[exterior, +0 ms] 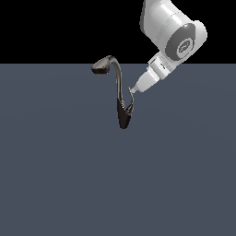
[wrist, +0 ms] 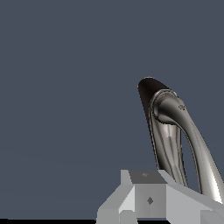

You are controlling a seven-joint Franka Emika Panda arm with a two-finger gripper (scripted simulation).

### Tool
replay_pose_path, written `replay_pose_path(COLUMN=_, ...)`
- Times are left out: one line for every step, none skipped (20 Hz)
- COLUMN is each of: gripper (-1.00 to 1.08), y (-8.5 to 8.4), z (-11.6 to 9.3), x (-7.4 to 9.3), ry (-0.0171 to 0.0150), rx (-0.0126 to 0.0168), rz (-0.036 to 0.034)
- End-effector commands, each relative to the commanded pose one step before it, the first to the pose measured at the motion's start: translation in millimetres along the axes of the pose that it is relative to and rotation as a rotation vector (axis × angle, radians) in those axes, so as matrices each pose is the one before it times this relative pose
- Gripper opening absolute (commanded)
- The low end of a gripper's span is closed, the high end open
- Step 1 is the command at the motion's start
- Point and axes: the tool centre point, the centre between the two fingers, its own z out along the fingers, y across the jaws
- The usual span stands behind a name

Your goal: Turn on the faucet by rotating a designated handle.

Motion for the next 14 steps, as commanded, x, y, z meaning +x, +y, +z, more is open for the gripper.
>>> replay_pose_path(gripper=-1.00, y=-0.03, z=0.01, x=0.03, ry=-0.00006, rx=0.00003, rz=0.00011)
replay_pose_path(gripper=-1.00, y=2.53, z=0.03, x=-0.87, ry=0.00000, rx=0.00000, rz=0.00000)
replay_pose_path(gripper=-1.00, y=2.55, z=0.03, x=-0.88, ry=0.00000, rx=0.00000, rz=0.00000)
replay_pose_path(gripper=-1.00, y=2.57, z=0.03, x=-0.89, ry=0.00000, rx=0.00000, rz=0.00000)
replay_pose_path(gripper=-1.00, y=2.59, z=0.03, x=-0.89, ry=0.00000, rx=0.00000, rz=0.00000)
replay_pose_path(gripper=-1.00, y=2.61, z=0.03, x=-0.90, ry=0.00000, rx=0.00000, rz=0.00000)
replay_pose_path(gripper=-1.00, y=2.63, z=0.03, x=-0.91, ry=0.00000, rx=0.00000, rz=0.00000)
replay_pose_path(gripper=-1.00, y=2.65, z=0.03, x=-0.91, ry=0.00000, rx=0.00000, rz=0.00000)
replay_pose_path(gripper=-1.00, y=2.67, z=0.03, x=-0.92, ry=0.00000, rx=0.00000, rz=0.00000)
replay_pose_path(gripper=-1.00, y=2.68, z=0.03, x=-0.93, ry=0.00000, rx=0.00000, rz=0.00000)
replay_pose_path(gripper=-1.00, y=2.62, z=-0.29, x=-0.60, ry=-0.00019, rx=0.00043, rz=0.00051)
replay_pose_path(gripper=-1.00, y=2.72, z=0.03, x=-0.94, ry=0.00000, rx=0.00000, rz=0.00000)
replay_pose_path(gripper=-1.00, y=2.74, z=0.03, x=-0.95, ry=0.00000, rx=0.00000, rz=0.00000)
replay_pose_path(gripper=-1.00, y=2.76, z=0.03, x=-0.96, ry=0.00000, rx=0.00000, rz=0.00000)
